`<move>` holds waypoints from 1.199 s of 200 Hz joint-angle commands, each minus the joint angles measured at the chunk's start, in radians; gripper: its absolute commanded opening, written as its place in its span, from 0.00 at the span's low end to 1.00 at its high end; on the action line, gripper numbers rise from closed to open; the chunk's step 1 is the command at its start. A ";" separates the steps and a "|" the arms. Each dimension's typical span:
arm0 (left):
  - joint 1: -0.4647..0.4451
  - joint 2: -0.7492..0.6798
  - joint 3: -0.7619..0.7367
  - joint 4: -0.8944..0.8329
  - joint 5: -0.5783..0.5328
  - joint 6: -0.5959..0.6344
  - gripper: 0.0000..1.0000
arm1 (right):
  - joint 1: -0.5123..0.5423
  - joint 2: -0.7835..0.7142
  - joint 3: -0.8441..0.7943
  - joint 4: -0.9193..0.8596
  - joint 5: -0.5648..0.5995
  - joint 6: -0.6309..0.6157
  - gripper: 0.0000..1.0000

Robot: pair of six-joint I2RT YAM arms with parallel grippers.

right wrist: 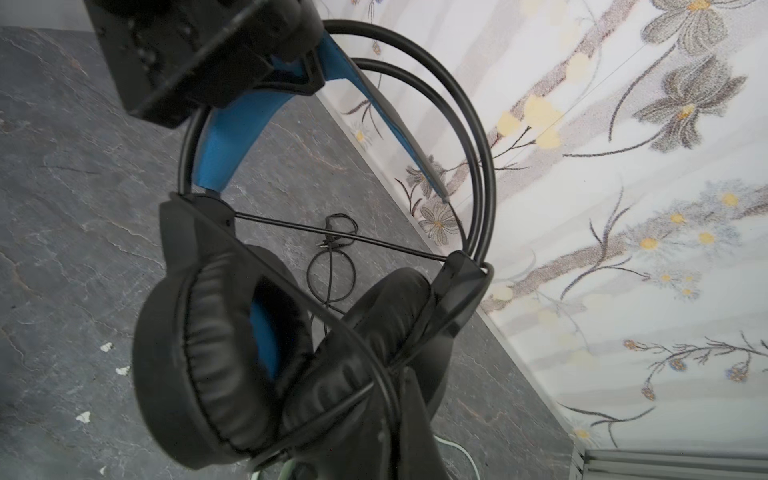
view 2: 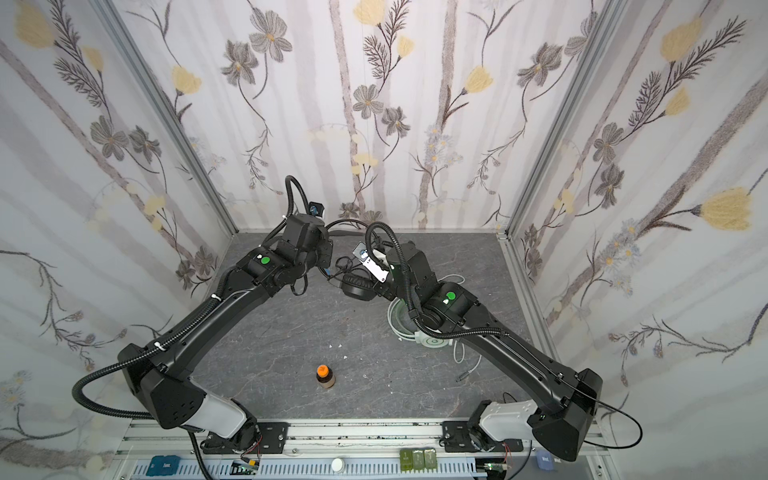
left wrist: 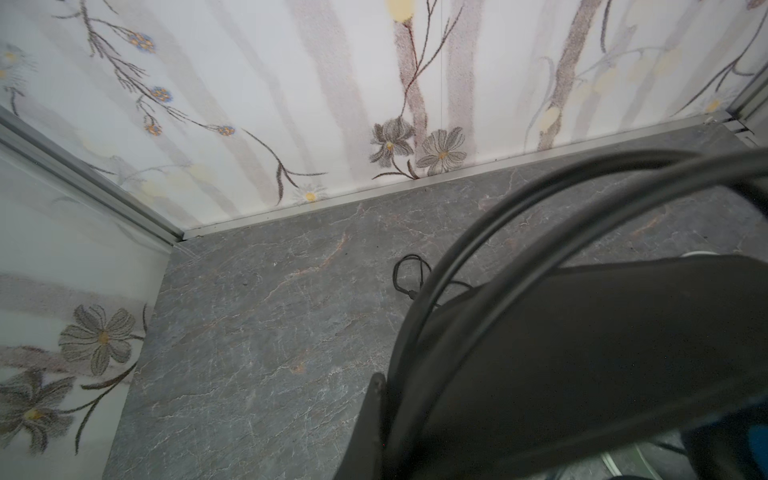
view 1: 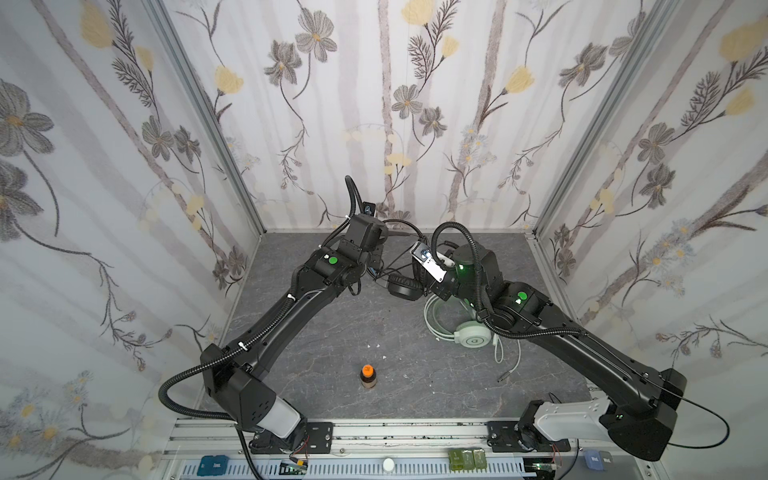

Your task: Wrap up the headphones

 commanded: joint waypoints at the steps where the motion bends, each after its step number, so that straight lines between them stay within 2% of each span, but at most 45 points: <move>1: 0.004 -0.019 -0.012 -0.050 0.081 0.017 0.00 | -0.035 -0.019 0.008 -0.010 0.078 -0.052 0.00; 88: 0.027 -0.096 -0.054 -0.121 0.329 0.064 0.00 | -0.070 -0.041 -0.014 0.025 0.057 -0.146 0.00; 106: 0.030 -0.106 -0.057 -0.125 0.362 0.064 0.00 | -0.072 -0.037 -0.013 0.039 0.052 -0.170 0.03; 160: 0.041 -0.137 -0.067 -0.111 0.435 0.022 0.00 | -0.093 -0.018 -0.038 0.089 0.023 -0.169 0.06; 180: 0.048 -0.145 -0.069 -0.111 0.472 0.019 0.00 | -0.102 -0.027 -0.061 0.116 0.004 -0.161 0.11; 240: 0.084 -0.163 -0.080 -0.128 0.494 0.018 0.00 | -0.119 -0.030 -0.081 0.143 -0.022 -0.167 0.16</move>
